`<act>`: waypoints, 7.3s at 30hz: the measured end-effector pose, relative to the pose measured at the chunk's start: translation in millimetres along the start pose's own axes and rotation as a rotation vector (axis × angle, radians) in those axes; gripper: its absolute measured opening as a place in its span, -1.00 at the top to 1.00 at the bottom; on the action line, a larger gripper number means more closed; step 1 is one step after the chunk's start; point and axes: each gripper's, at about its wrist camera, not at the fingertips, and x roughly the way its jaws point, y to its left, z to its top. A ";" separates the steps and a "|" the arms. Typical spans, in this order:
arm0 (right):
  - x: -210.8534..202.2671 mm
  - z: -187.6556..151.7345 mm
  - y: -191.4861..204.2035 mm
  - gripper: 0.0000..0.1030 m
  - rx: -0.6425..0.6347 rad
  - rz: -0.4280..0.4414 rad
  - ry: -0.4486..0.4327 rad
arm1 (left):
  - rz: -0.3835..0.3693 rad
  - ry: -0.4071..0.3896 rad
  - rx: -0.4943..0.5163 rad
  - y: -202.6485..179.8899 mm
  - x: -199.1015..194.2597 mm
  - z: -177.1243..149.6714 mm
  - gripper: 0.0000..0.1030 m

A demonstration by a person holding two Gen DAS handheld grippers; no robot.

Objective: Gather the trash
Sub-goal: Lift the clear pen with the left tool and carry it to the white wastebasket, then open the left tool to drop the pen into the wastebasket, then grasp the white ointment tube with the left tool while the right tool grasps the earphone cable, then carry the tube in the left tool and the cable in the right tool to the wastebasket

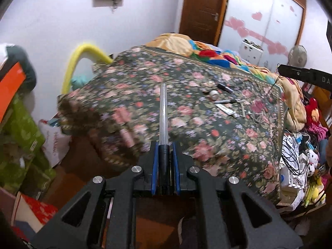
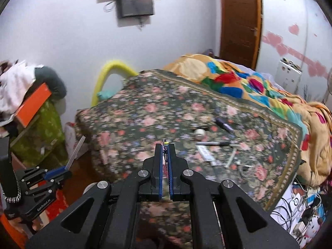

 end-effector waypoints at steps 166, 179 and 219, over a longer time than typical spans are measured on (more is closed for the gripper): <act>168.5 -113.9 -242.7 0.81 0.330 -0.203 0.269 | -0.111 0.252 0.150 -239.5 318.8 47.8 0.68; 99.7 -85.4 -195.9 0.83 0.283 -0.187 0.202 | -0.159 0.166 0.181 -221.5 194.9 44.7 0.68; 12.6 -58.8 95.6 0.83 -0.037 0.099 0.088 | 0.097 -0.072 -0.062 38.1 -57.5 -41.3 0.68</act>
